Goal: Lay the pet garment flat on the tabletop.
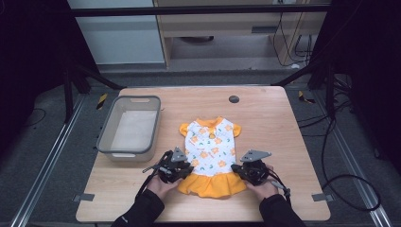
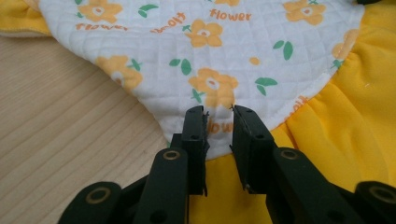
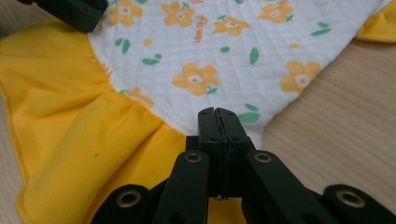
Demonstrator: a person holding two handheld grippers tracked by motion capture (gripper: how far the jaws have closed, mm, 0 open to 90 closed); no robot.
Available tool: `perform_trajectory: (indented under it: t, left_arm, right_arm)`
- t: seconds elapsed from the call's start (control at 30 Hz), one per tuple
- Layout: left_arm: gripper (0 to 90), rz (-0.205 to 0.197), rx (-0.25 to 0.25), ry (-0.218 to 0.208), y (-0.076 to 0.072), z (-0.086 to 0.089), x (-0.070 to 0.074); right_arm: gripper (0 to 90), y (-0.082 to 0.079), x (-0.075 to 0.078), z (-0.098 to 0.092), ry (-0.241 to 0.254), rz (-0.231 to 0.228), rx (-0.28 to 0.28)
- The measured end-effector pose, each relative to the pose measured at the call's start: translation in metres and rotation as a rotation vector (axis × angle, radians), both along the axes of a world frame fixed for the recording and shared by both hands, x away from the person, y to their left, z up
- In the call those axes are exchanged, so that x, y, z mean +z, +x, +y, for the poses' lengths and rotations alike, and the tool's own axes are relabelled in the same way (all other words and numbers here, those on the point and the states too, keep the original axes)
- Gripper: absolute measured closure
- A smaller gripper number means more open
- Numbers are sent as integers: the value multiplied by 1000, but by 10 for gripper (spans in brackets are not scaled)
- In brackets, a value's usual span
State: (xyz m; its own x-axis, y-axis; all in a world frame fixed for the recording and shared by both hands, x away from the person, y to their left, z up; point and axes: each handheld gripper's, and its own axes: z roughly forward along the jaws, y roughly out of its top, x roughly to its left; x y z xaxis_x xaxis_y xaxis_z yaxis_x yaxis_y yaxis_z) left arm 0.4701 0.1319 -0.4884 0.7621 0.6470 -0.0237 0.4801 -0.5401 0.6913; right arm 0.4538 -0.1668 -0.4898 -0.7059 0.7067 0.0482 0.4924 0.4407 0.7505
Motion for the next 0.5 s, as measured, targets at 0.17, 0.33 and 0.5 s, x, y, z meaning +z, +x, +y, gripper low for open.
perform_trajectory:
  t: [0.17,0.33,0.5]
  left_arm:
    - [755,0,1,-13,-8,-1,-3]
    - [695,5,13,-25,-10,1,0]
    - [607,-13,17,-57,-17,14,11]
  right_arm:
    - [900,-6,-5,-4,-57,15,-13]
    - [899,-6,-6,-7,-61,16,-26]
    - [853,-11,4,-13,-19,-24,-45]
